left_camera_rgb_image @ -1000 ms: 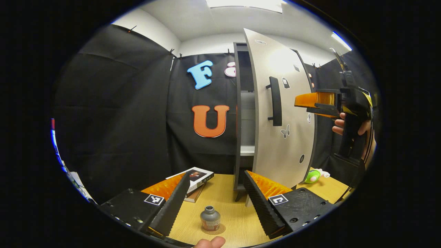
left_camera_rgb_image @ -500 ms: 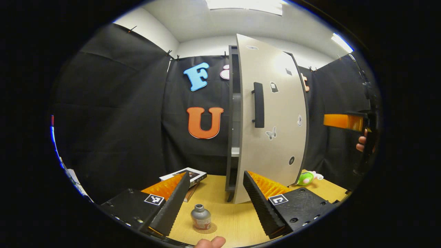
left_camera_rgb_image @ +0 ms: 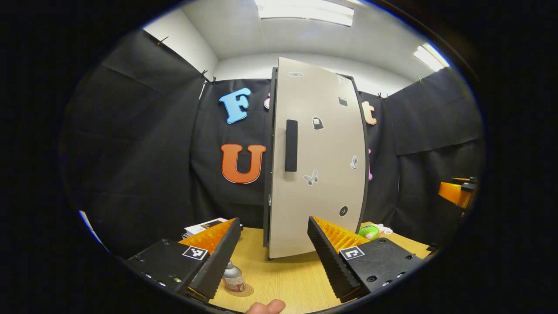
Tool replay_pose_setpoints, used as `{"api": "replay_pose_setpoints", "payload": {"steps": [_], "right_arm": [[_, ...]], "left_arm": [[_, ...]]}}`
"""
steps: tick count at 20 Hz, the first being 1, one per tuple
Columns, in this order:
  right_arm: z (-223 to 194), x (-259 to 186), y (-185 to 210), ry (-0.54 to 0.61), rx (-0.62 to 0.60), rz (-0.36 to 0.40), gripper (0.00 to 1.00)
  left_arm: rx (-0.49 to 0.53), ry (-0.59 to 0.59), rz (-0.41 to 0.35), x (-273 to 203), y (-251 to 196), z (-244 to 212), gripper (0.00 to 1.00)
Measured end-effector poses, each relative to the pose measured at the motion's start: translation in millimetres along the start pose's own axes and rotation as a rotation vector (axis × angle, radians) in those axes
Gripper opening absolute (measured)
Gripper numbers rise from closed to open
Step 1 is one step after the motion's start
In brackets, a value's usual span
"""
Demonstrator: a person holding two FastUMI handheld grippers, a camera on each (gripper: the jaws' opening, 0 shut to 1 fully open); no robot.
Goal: Open the cabinet door with the right hand, grasp the bottle in the cabinet with the left hand and place it on the coaster, then close the cabinet door with the right hand.
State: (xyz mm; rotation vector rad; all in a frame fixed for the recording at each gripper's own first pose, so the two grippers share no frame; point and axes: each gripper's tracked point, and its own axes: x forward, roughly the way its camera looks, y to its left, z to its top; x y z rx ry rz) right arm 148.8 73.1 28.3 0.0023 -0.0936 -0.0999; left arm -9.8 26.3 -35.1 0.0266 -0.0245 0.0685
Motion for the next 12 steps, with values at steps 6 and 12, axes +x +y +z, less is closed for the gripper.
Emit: {"api": "replay_pose_setpoints", "payload": {"steps": [6,12], "right_arm": [[-20.1,-8.3,-2.7,0.049,0.014,0.012,0.93],[-15.3,-4.7,-2.9,0.025,-0.008,0.022,0.93]], "left_arm": [[-0.002,0.002,-0.003,-11.3,-5.9,-1.8,0.94],[0.005,0.006,0.001,-15.2,-8.0,-0.6,0.94]]}}
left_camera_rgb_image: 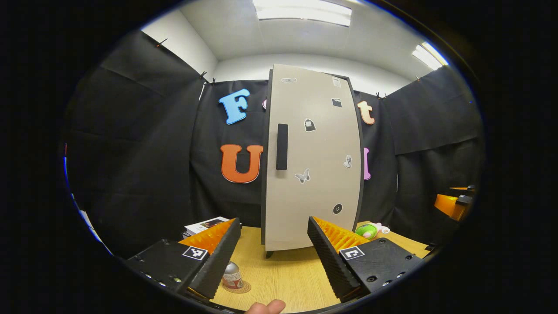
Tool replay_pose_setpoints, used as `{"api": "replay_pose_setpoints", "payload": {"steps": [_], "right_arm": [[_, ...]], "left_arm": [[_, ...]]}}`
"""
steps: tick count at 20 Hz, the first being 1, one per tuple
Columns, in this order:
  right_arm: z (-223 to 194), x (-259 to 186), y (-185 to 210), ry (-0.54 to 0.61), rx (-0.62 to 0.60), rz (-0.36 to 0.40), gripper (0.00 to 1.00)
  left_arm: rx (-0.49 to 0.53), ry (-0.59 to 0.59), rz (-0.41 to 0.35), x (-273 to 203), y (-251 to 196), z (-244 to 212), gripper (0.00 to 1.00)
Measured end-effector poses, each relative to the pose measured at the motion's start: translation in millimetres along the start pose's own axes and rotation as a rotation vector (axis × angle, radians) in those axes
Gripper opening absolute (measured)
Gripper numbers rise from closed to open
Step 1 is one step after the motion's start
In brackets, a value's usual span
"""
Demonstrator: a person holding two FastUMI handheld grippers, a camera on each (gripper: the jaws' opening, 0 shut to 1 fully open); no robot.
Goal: Open the cabinet door with the right hand, grasp the bottle in the cabinet with the left hand and place it on the coaster, then close the cabinet door with the right hand.
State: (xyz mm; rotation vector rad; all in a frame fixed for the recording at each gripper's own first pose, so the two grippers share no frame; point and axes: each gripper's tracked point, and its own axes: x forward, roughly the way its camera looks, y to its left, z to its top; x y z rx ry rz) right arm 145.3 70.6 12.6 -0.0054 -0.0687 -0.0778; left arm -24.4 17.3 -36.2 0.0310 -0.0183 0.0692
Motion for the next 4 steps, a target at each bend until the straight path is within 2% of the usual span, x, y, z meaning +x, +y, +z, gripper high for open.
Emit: {"api": "replay_pose_setpoints", "payload": {"steps": [4], "right_arm": [[3.9,-1.3,1.7,-0.018,0.014,0.016,0.93]], "left_arm": [[0.01,-0.025,-0.001,-4.3,-3.2,11.8,0.94]]}}
